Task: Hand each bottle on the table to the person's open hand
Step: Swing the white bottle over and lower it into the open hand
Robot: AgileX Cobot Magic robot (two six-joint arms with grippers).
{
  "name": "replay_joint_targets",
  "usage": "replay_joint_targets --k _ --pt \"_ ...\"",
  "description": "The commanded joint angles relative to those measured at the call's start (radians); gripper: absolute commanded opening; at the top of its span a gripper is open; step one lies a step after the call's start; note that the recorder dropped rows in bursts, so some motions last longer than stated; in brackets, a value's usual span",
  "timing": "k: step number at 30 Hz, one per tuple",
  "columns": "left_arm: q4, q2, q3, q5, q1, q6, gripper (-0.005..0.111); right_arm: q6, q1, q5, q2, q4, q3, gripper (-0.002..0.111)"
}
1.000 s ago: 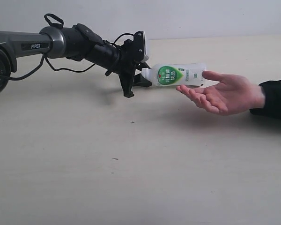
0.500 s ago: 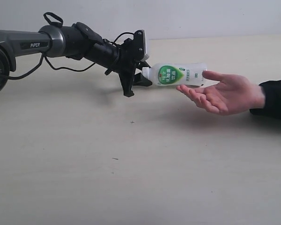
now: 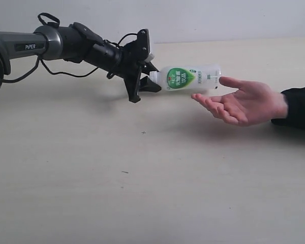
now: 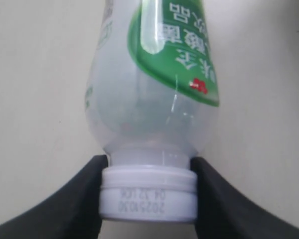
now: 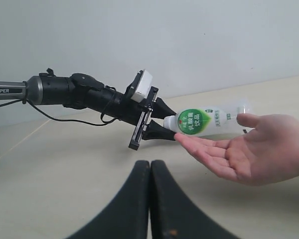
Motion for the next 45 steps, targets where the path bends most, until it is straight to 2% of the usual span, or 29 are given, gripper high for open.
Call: replay_joint_targets --k 1,8,22,27,33,45 --pt "-0.057 -0.024 -0.003 0.041 0.032 -0.001 0.000 -0.007 0.002 -0.001 -0.006 -0.006 0.006 0.000" --pt "-0.061 -0.052 -0.003 0.074 0.037 -0.001 0.000 -0.007 0.002 -0.001 -0.006 -0.006 0.006 0.000" --pt "0.020 -0.170 -0.003 0.366 0.035 0.066 0.000 -0.007 0.002 -0.001 -0.006 -0.006 0.006 0.000" --pt "0.024 -0.188 -0.003 0.376 0.024 0.066 0.000 -0.007 0.002 -0.001 -0.006 -0.006 0.006 0.000" --pt "0.160 -0.195 -0.003 0.356 -0.058 0.051 0.000 -0.007 0.002 -0.001 -0.006 -0.006 0.006 0.000" --pt "0.227 -0.215 -0.003 0.260 -0.145 0.027 0.000 -0.007 0.002 -0.001 -0.006 -0.006 0.006 0.000"
